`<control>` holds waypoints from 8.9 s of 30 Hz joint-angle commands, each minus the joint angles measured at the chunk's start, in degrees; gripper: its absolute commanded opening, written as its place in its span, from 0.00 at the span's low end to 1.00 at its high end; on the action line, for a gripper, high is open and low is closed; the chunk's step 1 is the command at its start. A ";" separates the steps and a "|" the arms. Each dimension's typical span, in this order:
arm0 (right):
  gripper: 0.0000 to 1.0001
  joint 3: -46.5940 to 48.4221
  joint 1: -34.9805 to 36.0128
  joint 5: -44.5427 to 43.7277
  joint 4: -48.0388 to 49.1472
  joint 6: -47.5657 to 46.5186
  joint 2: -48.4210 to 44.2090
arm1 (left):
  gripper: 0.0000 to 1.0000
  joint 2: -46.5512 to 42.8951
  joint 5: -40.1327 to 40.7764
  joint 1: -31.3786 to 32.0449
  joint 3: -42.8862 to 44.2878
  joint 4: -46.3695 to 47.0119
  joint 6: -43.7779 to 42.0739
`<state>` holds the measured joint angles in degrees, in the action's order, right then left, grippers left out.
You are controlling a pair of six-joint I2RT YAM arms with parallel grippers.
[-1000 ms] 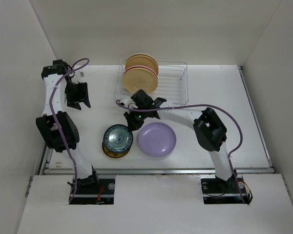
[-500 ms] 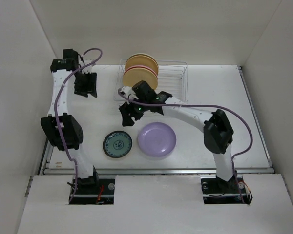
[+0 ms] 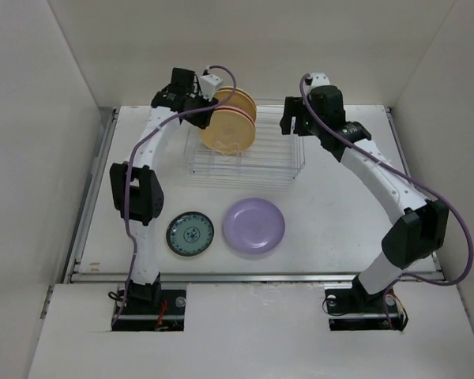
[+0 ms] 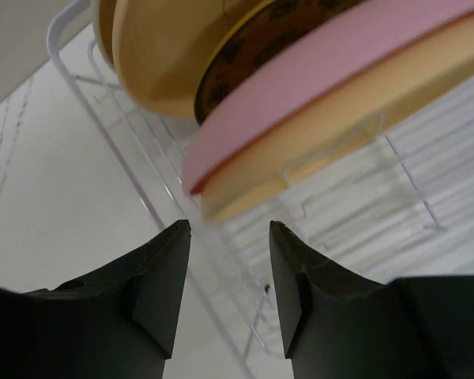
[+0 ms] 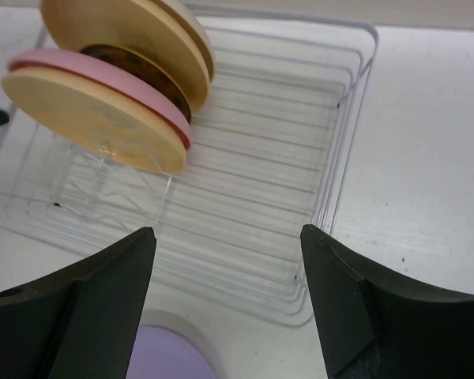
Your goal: Unload the plates from the dish rack
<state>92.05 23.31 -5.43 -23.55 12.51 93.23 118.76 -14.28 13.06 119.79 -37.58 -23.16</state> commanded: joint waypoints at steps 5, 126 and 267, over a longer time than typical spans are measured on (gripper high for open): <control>0.80 -6.62 -0.81 -3.53 0.08 1.29 -4.11 | 0.39 5.96 5.31 1.44 4.94 10.41 -2.86; 0.79 35.11 4.11 16.70 12.47 -9.00 36.49 | 0.62 0.22 3.54 -6.29 0.10 -20.26 18.92; 0.20 10.34 -8.81 -2.65 3.95 3.40 30.70 | 0.00 10.89 7.08 4.25 3.43 23.44 -2.60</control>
<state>103.00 14.50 -9.91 -22.31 16.49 124.29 134.17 -6.09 16.93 123.24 -16.53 -25.93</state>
